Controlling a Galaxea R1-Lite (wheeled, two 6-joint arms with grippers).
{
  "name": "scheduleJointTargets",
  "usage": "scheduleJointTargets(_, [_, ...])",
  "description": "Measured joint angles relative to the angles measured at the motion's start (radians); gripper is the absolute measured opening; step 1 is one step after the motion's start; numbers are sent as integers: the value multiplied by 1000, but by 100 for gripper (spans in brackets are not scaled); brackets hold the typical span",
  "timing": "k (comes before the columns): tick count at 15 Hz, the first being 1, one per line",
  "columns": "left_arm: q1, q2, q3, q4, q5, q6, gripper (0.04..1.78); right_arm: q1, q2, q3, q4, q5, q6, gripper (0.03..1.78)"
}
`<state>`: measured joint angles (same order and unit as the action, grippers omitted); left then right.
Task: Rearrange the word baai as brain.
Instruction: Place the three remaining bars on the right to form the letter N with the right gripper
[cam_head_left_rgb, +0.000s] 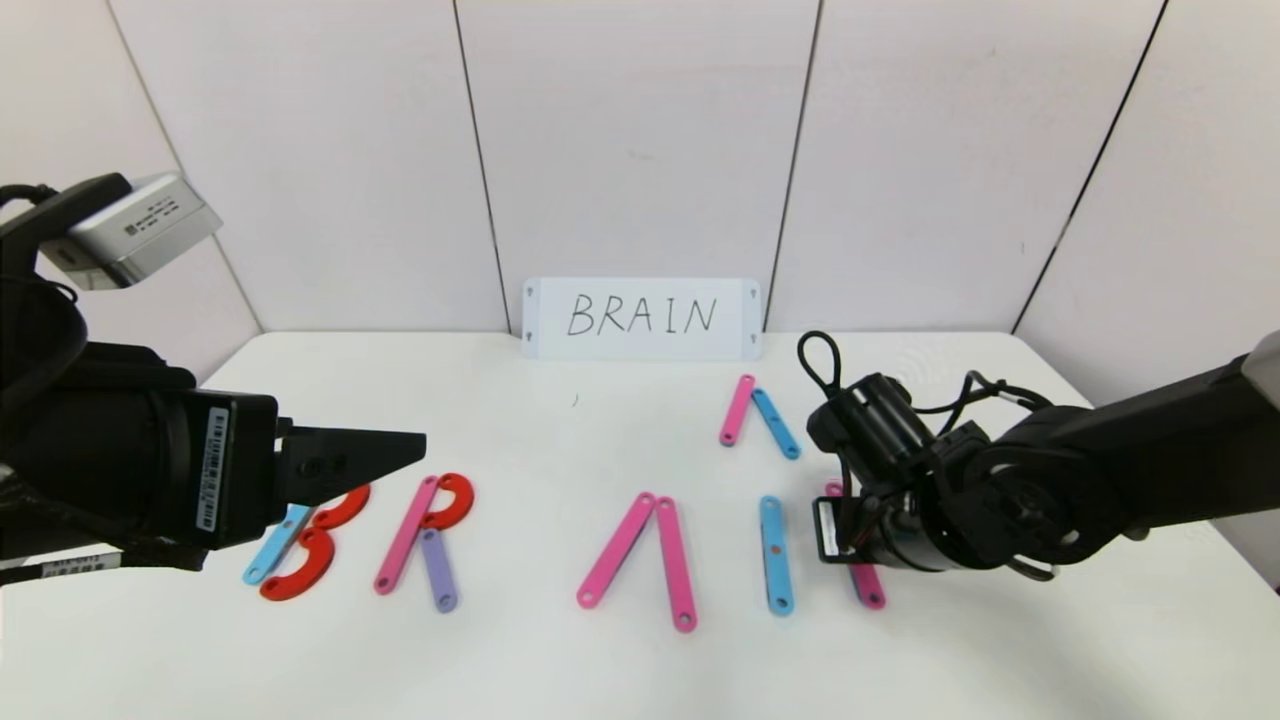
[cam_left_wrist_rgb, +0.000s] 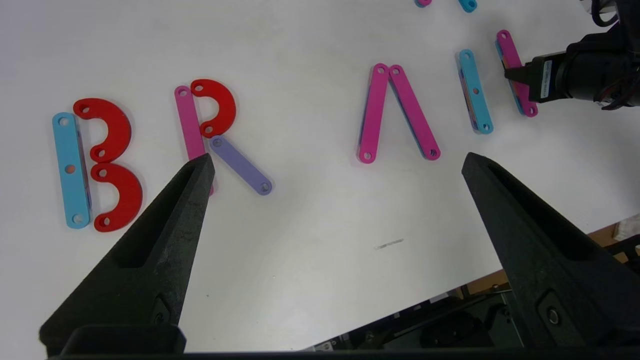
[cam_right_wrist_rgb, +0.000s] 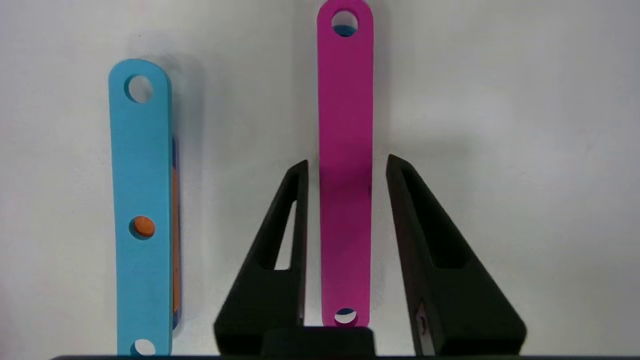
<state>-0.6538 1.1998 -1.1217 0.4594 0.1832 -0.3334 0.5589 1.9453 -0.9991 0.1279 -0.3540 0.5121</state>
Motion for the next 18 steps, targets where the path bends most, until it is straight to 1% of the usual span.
scheduleJointTargets(5, [0, -1, 0, 0, 1, 0, 173, -4, -17, -16, 1, -7, -11, 144])
scheduleJointTargets(8, [0, -3, 0, 0, 1, 0, 173, -19, -15, -67, 0, -3, -31, 169])
scheduleJointTargets(10, [0, -3, 0, 0, 1, 0, 173, -45, -2, -135, 0, 2, -88, 174])
scheduleJointTargets(15, [0, -3, 0, 0, 1, 0, 173, -107, 54, -295, -3, 19, -250, 174])
scheduleJointTargets(18, [0, -2, 0, 0, 1, 0, 173, -134, 117, -385, -4, 67, -300, 174])
